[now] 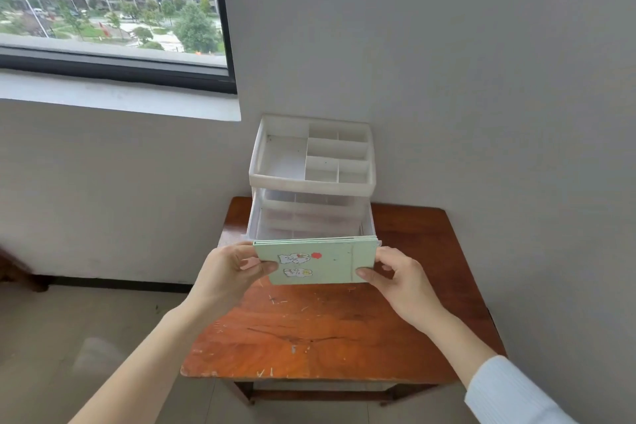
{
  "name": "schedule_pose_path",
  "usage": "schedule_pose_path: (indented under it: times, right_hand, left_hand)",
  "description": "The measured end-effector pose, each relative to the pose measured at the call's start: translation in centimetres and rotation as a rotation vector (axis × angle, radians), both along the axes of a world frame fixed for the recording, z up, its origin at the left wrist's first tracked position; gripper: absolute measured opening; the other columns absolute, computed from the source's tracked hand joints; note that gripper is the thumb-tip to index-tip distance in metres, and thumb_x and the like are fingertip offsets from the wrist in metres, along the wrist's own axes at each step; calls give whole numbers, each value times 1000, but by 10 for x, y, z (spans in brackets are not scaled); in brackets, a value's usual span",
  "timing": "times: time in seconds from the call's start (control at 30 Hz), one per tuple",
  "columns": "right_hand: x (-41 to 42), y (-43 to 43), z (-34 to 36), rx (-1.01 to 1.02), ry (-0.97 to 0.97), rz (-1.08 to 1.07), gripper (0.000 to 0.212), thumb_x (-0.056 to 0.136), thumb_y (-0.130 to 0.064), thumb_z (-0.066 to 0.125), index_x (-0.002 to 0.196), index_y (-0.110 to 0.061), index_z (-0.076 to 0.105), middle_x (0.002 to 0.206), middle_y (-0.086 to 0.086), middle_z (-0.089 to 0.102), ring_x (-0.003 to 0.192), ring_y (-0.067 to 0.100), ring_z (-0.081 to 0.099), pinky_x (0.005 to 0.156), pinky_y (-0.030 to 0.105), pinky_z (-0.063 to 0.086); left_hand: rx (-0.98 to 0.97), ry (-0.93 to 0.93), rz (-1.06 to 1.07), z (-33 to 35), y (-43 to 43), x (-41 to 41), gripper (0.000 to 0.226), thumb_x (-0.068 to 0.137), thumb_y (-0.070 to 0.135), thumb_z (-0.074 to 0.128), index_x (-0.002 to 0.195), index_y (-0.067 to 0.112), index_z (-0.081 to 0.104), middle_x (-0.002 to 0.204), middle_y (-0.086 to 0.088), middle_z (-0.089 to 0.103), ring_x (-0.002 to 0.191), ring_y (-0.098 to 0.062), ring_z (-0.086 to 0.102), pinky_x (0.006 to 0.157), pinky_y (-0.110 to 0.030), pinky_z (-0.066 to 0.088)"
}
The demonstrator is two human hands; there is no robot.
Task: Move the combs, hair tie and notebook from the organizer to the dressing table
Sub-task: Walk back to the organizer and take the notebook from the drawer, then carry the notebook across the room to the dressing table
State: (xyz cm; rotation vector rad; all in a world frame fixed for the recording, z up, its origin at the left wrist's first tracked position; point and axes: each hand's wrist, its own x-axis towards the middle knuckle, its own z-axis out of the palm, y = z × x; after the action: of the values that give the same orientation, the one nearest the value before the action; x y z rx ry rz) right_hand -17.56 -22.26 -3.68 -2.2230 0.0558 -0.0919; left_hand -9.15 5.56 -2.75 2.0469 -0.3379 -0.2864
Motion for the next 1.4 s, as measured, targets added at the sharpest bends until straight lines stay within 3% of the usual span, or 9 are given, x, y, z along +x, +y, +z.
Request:
schedule_pose_path:
  times: [0.13,0.3,0.53,0.63,0.77,1.03,1.27,1.33,1.4]
  right_hand:
    - [16,-3,-2,-37,-30,-2,34,86,-27,67,119,-35,64,122,-21,64,117,-4,52,99,20,43]
    - [45,-9,4,-102,-11,39,36,86,-19,66,118,-35,64,132,-23,57,126,0,46,105,28,39]
    - [73,-15,8,-180,-15,89,38,88,-22,64,122,-38,60,139,-26,48,127,3,45,105,33,44]
    - [78,-17,10,-192,1,116,38,89,-24,62,124,-38,59,141,-25,46,129,3,43,107,33,41]
    - [78,-14,12,-180,-10,172,33,90,-27,59,122,-37,61,137,-25,51,124,4,46,100,30,44]
    - [83,27,5,-148,8,398,28,90,-31,61,117,-26,67,121,-12,58,116,6,48,86,17,42]
    - [44,125,-20,-162,-15,817,22,88,-31,62,108,-23,70,109,-11,59,103,6,51,71,6,44]
    - [23,161,-25,-163,-18,933,23,88,-29,62,109,-24,70,109,-9,59,103,7,51,77,12,46]
    - [-5,204,-27,-190,-31,1054,21,88,-29,62,106,-21,71,108,-7,58,97,8,52,73,8,42]
  left_hand:
    - [32,-97,-11,-9,-3,18,22,81,28,71,102,34,74,109,27,63,99,5,59,75,0,40]
    - [115,-165,-37,-13,-7,50,24,80,28,72,102,38,73,112,29,55,100,-3,57,81,-15,38]
    - [214,-154,-34,-14,-15,81,26,81,28,70,107,31,73,144,6,48,117,-17,55,99,-40,47]
    - [207,-142,-19,-13,-16,81,26,81,27,70,107,30,73,145,5,48,120,-16,53,100,-39,46]
    - [133,-125,61,-11,-12,65,24,81,25,71,102,37,73,129,14,58,107,-9,57,89,-26,42]
    - [-12,38,485,-19,27,-36,21,81,30,70,101,32,75,115,10,65,107,-15,60,96,-41,48]
    - [-106,101,941,-31,81,-192,15,79,37,70,92,45,73,94,19,75,96,-3,66,79,-20,48]
    - [-128,122,1060,-33,96,-241,15,79,39,70,92,45,73,93,21,75,94,-2,68,82,-23,49]
    - [-149,135,1183,-31,114,-296,12,79,34,71,85,44,74,91,20,76,93,-4,69,87,-27,50]
